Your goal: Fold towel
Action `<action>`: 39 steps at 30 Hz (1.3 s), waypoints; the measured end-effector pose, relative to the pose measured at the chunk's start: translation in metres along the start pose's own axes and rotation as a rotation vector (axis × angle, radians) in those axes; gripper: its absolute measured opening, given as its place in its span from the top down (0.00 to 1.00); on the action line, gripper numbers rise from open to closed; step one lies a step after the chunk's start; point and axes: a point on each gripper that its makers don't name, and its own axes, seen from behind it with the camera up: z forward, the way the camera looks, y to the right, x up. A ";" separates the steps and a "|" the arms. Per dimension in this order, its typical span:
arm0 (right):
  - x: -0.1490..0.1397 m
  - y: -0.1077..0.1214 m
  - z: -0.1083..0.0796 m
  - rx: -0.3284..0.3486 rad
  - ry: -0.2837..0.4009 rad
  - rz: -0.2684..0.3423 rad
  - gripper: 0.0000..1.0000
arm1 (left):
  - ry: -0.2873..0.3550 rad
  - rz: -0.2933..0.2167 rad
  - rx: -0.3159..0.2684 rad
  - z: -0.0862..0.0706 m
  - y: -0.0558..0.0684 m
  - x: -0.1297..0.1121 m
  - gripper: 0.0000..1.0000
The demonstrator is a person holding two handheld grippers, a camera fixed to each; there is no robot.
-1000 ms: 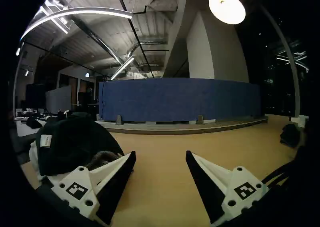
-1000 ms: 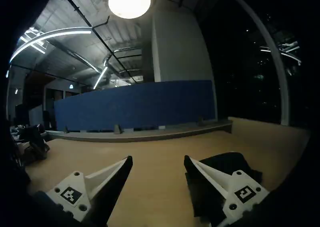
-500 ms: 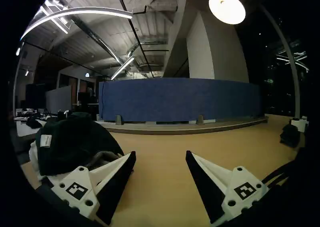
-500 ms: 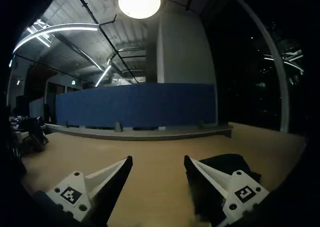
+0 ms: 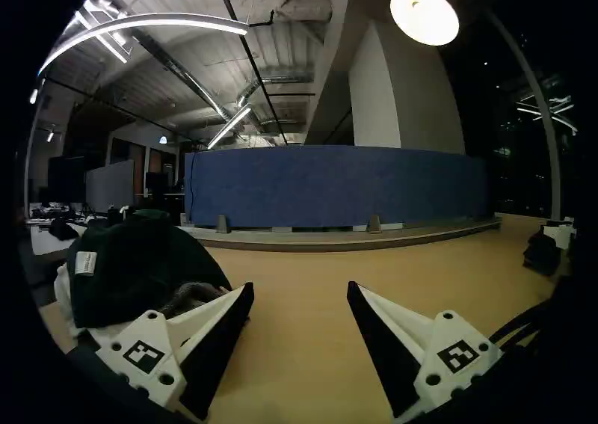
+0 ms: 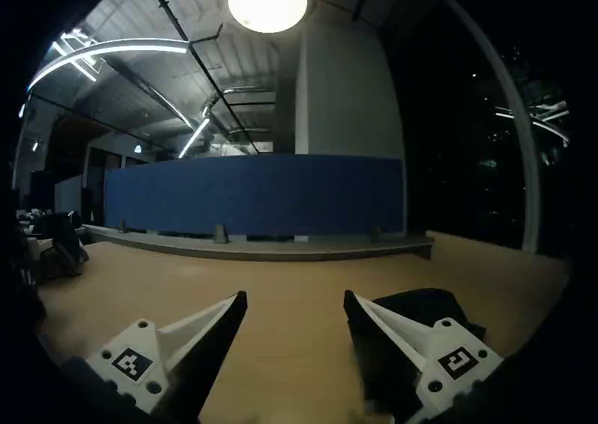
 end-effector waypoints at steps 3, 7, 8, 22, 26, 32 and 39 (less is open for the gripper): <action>0.001 0.000 0.000 0.000 0.000 0.000 0.00 | 0.000 0.000 0.000 0.000 0.000 0.000 0.08; 0.001 -0.001 -0.001 0.000 0.000 0.000 0.00 | 0.000 0.000 0.000 0.000 0.000 0.000 0.08; 0.001 -0.001 -0.001 0.000 0.000 -0.001 0.00 | 0.000 0.000 0.000 0.000 0.000 0.000 0.08; 0.000 0.000 0.000 0.000 0.000 -0.001 0.00 | 0.000 0.000 0.000 -0.001 0.000 0.000 0.08; 0.000 0.000 0.000 0.000 0.000 0.000 0.00 | 0.000 0.000 0.000 -0.002 0.000 0.000 0.08; -0.001 -0.001 -0.001 0.000 0.000 0.000 0.00 | -0.001 -0.002 0.000 -0.001 -0.001 -0.001 0.08; -0.001 -0.001 0.000 0.000 0.000 0.000 0.00 | -0.001 -0.002 0.000 -0.001 -0.001 -0.002 0.08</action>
